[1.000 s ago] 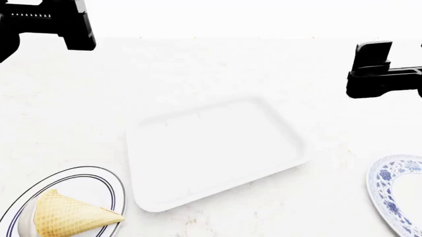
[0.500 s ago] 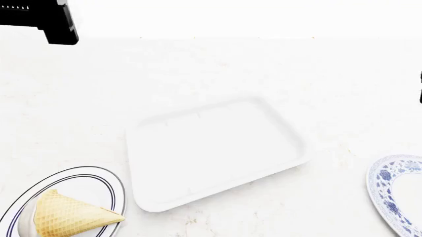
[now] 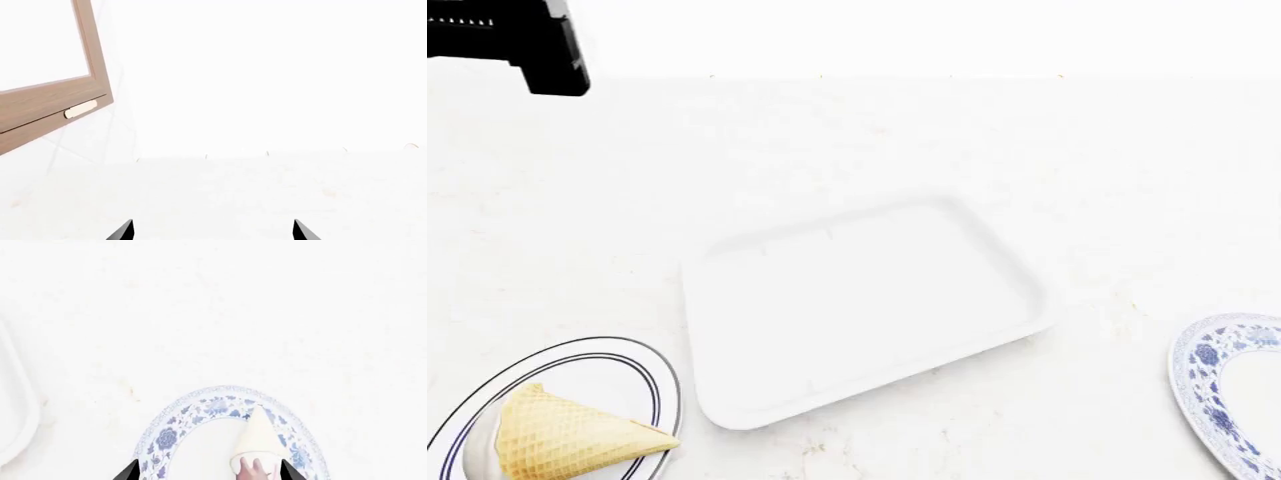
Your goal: Move the dessert items from the plate to the tray.
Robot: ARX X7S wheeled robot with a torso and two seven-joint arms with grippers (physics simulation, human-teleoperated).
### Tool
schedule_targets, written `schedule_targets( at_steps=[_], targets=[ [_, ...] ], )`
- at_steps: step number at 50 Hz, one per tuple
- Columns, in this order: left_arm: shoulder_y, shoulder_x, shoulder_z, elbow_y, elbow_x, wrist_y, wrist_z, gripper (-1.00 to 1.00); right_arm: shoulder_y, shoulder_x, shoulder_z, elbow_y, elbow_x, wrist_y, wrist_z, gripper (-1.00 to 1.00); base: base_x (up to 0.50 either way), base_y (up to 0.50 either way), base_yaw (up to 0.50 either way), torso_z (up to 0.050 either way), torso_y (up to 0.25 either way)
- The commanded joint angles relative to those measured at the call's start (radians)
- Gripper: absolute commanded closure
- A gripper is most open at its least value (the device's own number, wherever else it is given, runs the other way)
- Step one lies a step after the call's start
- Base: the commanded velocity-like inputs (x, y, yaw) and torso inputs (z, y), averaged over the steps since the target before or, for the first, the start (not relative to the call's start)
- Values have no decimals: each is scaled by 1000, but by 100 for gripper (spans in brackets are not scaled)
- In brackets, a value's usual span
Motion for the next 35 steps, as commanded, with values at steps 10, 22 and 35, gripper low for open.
schedule_targets(
  at_steps=[10, 22, 35],
  targets=[
    [5, -10, 16, 9, -4, 17, 0, -100, 62, 24, -30, 131, -239, 84, -161, -100, 0, 0, 0, 0, 0],
    [13, -34, 16, 37, -34, 38, -21, -100, 54, 20, -49, 162, -385, 64, -291, -100, 0, 0, 0, 0, 0],
    [20, -39, 27, 47, -33, 50, -23, -100, 45, -4, -73, 208, -519, 61, -406, -100, 0, 0, 0, 0, 0]
  ],
)
